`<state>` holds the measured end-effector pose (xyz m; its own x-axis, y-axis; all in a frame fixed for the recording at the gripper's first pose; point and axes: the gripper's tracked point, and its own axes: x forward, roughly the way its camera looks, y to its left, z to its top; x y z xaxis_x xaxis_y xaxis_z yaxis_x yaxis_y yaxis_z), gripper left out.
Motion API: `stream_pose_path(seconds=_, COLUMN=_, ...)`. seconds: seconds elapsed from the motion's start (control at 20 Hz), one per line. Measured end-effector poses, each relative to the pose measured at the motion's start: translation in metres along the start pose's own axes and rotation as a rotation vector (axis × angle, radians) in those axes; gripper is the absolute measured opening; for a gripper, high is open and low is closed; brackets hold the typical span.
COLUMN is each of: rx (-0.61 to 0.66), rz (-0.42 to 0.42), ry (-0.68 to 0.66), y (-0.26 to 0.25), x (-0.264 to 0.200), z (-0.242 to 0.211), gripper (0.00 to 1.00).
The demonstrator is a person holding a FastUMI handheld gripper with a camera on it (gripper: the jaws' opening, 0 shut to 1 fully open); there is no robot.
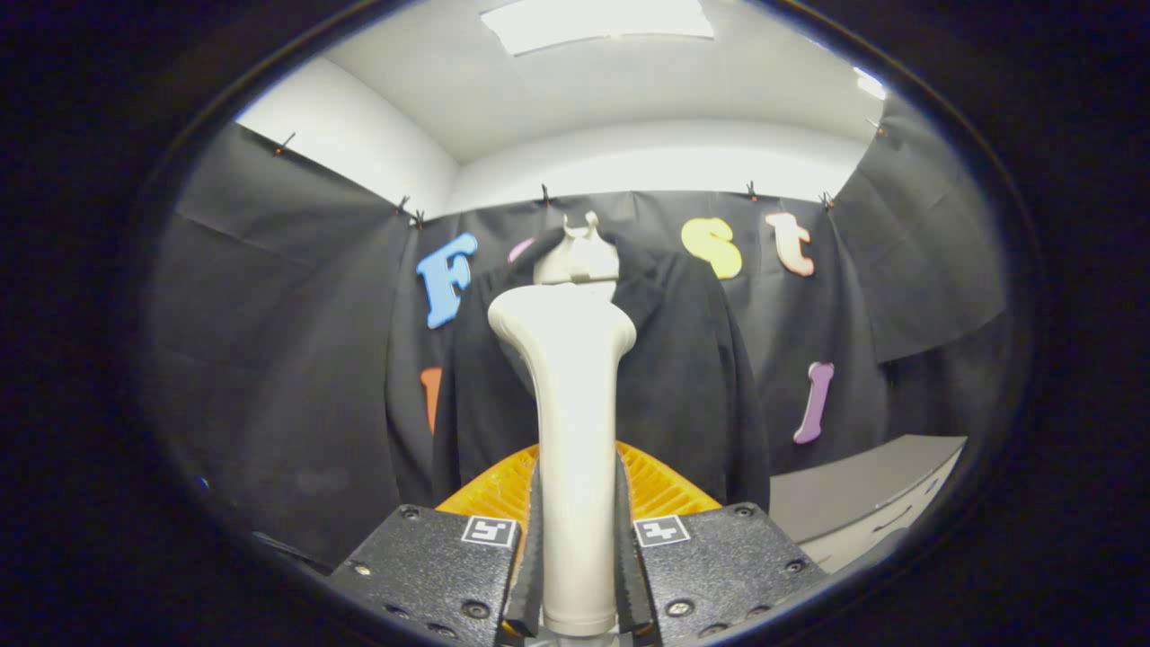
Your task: Iron the clothes twice with a garment steamer, once on the left side and once on the right side.
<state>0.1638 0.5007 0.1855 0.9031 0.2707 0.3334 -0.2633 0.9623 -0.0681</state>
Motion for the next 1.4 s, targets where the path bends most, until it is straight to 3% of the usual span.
stream_pose_path(seconds=0.35, rx=-0.037, rz=0.059, ry=-0.174, y=0.047, x=0.06, z=0.058, gripper=0.35)
stream_pose_path(seconds=0.7, rx=-0.098, rz=0.027, ry=-0.253, y=0.067, x=0.116, z=0.079, gripper=0.35)
stream_pose_path(seconds=1.0, rx=-0.142, rz=-0.006, ry=-0.237, y=0.07, x=0.154, z=0.074, gripper=0.35)
stream_pose_path(seconds=1.4, rx=-0.165, rz=-0.022, ry=-0.119, y=0.061, x=0.168, z=0.023, gripper=0.34)
